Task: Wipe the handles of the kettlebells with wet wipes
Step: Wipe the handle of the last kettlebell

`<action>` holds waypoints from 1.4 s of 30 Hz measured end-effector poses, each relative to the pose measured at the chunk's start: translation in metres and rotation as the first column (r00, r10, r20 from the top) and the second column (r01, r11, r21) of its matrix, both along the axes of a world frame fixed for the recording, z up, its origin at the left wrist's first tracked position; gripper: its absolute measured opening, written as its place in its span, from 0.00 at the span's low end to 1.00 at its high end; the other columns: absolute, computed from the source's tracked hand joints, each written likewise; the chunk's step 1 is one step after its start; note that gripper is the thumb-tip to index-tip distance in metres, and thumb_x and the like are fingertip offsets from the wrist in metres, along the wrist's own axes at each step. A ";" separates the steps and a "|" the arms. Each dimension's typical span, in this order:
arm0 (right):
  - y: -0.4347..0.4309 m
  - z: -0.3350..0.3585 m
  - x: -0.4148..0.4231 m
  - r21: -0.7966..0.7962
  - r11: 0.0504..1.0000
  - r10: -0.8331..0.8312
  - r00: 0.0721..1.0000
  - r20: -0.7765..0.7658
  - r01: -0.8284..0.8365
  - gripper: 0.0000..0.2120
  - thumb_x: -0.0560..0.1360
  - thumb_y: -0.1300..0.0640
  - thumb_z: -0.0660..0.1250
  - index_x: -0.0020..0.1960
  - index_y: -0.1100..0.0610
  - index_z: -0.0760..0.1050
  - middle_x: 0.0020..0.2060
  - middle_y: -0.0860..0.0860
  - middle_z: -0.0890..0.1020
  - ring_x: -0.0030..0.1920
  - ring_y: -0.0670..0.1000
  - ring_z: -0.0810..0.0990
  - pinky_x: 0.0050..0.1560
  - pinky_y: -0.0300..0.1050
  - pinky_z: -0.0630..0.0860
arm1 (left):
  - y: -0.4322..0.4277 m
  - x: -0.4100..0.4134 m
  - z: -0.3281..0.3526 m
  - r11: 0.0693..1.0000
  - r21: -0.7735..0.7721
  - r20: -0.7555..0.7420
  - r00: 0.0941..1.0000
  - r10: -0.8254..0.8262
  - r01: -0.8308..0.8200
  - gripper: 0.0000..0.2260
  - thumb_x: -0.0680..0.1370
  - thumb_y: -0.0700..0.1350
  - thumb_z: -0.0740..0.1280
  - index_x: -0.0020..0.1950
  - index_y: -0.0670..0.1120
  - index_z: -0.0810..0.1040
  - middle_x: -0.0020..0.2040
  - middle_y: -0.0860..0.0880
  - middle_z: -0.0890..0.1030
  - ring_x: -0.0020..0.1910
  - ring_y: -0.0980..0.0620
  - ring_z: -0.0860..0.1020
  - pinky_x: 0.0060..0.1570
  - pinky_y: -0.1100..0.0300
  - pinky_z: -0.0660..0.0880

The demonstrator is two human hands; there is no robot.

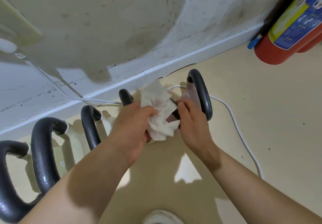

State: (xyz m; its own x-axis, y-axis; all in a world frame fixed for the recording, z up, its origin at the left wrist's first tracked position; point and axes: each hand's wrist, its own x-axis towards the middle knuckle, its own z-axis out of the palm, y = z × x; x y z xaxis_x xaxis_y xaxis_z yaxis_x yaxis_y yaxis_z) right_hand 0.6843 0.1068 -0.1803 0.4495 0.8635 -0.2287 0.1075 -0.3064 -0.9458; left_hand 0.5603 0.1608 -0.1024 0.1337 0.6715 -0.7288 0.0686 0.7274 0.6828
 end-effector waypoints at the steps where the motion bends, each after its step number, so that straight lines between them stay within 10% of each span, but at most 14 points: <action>1: -0.009 0.010 0.001 0.038 0.999 0.014 0.994 -0.112 -0.009 0.15 0.85 0.58 0.54 0.48 0.62 0.76 0.39 0.57 0.79 0.38 0.51 0.75 0.41 0.45 0.76 | 0.000 0.000 0.003 0.999 0.030 0.002 0.999 -0.046 0.046 0.10 0.77 0.33 0.64 0.50 0.44 0.83 0.47 0.40 0.85 0.44 0.42 0.84 0.52 0.42 0.80; 5: -0.028 0.031 0.013 0.125 0.992 0.052 0.967 -0.251 -0.021 0.21 0.83 0.51 0.55 0.54 0.66 0.79 0.47 0.59 0.83 0.51 0.50 0.81 0.52 0.48 0.77 | 0.000 0.020 0.008 0.967 0.112 0.033 0.972 -0.233 0.228 0.07 0.77 0.37 0.69 0.53 0.44 0.84 0.49 0.43 0.87 0.49 0.43 0.85 0.56 0.44 0.81; 11: -0.022 0.050 0.055 -0.030 0.987 -0.148 0.832 -0.534 0.157 0.33 0.79 0.36 0.51 0.56 0.61 0.81 0.43 0.54 0.85 0.41 0.50 0.81 0.47 0.46 0.78 | 0.009 0.048 -0.002 0.925 0.226 -0.110 0.951 -0.289 0.307 0.26 0.61 0.51 0.79 0.57 0.47 0.80 0.49 0.49 0.87 0.49 0.47 0.85 0.55 0.44 0.81; 16: -0.019 0.052 0.068 -0.042 0.995 -0.099 0.946 -0.307 0.090 0.10 0.83 0.60 0.62 0.54 0.67 0.78 0.43 0.60 0.84 0.38 0.51 0.81 0.40 0.49 0.78 | 0.012 0.056 -0.006 0.919 0.237 -0.105 0.949 -0.298 0.315 0.18 0.71 0.45 0.78 0.58 0.46 0.78 0.50 0.49 0.86 0.49 0.47 0.85 0.54 0.45 0.81; 22: -0.009 0.051 0.078 -0.052 0.952 -0.292 0.846 -0.447 0.301 0.10 0.86 0.59 0.57 0.49 0.57 0.75 0.38 0.53 0.84 0.36 0.52 0.81 0.39 0.51 0.76 | 0.022 0.061 -0.001 0.976 0.168 0.170 0.971 -0.170 0.141 0.16 0.74 0.38 0.75 0.59 0.47 0.77 0.48 0.47 0.86 0.43 0.48 0.85 0.40 0.55 0.82; 30: 0.018 0.032 0.108 -0.020 0.930 -0.367 0.927 -0.078 0.366 0.07 0.83 0.54 0.64 0.46 0.51 0.77 0.36 0.49 0.80 0.34 0.48 0.79 0.36 0.41 0.76 | 0.023 0.060 -0.012 0.735 0.503 -0.444 0.866 -0.232 0.455 0.12 0.76 0.45 0.69 0.56 0.58 0.74 0.43 0.57 0.83 0.42 0.59 0.81 0.39 0.62 0.76; 34: 0.022 0.010 0.124 -0.075 0.976 -0.196 0.976 0.097 0.203 0.15 0.82 0.50 0.64 0.38 0.54 0.76 0.33 0.49 0.76 0.34 0.49 0.73 0.38 0.43 0.70 | 0.017 0.060 -0.028 0.405 0.456 -0.831 0.542 -0.125 0.792 0.12 0.79 0.47 0.64 0.61 0.56 0.69 0.42 0.56 0.83 0.45 0.52 0.79 0.53 0.56 0.67; 42: 0.018 -0.032 0.127 -0.288 0.928 -0.180 0.961 0.209 0.237 0.10 0.80 0.53 0.66 0.46 0.58 0.79 0.34 0.49 0.82 0.35 0.54 0.80 0.37 0.49 0.78 | 0.012 0.069 -0.053 0.233 0.316 -0.939 0.338 -0.061 0.920 0.19 0.77 0.40 0.60 0.64 0.58 0.66 0.31 0.54 0.73 0.39 0.49 0.72 0.68 0.48 0.53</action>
